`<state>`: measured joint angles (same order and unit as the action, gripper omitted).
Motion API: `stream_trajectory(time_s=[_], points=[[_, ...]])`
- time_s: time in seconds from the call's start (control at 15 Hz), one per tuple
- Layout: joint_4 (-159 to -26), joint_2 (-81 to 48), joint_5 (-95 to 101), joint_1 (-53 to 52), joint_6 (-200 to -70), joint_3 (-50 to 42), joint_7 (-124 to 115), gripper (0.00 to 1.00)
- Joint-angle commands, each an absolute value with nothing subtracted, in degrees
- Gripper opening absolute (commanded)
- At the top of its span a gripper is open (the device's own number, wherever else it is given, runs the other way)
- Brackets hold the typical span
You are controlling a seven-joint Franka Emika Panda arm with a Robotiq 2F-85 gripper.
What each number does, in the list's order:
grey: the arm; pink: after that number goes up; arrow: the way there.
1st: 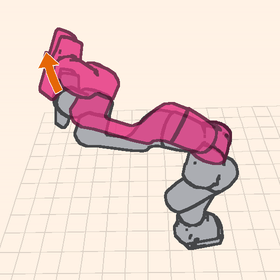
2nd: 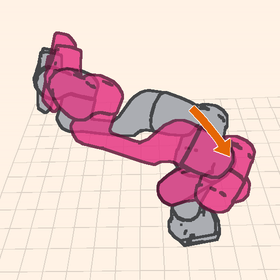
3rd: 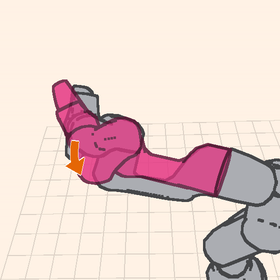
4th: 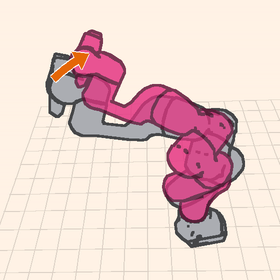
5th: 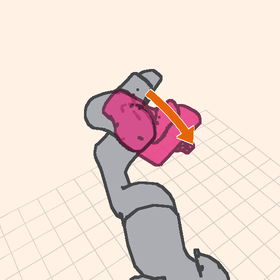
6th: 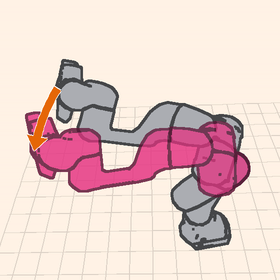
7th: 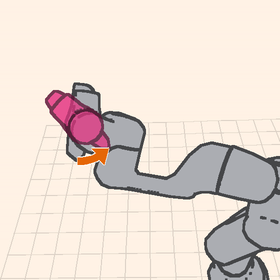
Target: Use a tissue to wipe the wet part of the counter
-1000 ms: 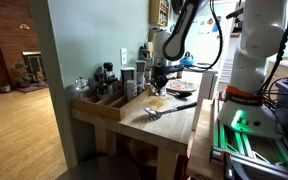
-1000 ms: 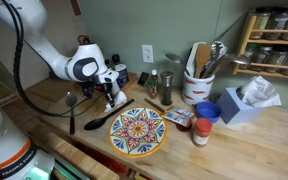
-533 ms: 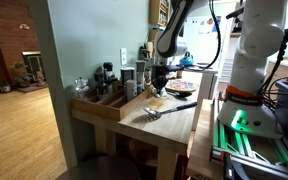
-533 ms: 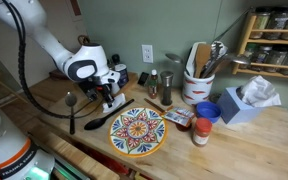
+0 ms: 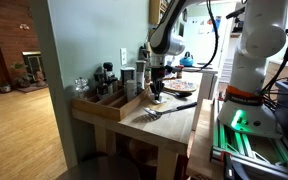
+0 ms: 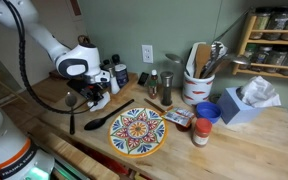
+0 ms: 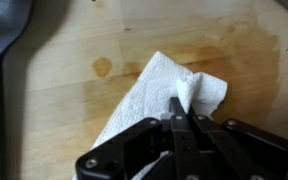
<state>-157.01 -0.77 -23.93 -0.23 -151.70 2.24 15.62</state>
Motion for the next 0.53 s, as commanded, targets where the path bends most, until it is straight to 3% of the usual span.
stream_trajectory(time_s=[0.0,0.47], points=[[-158.44,-1.47,-28.38,-3.10,-145.82,4.76,21.74,0.01],[-158.22,-2.47,-22.03,-5.22,-145.75,6.08,14.63,0.01]])
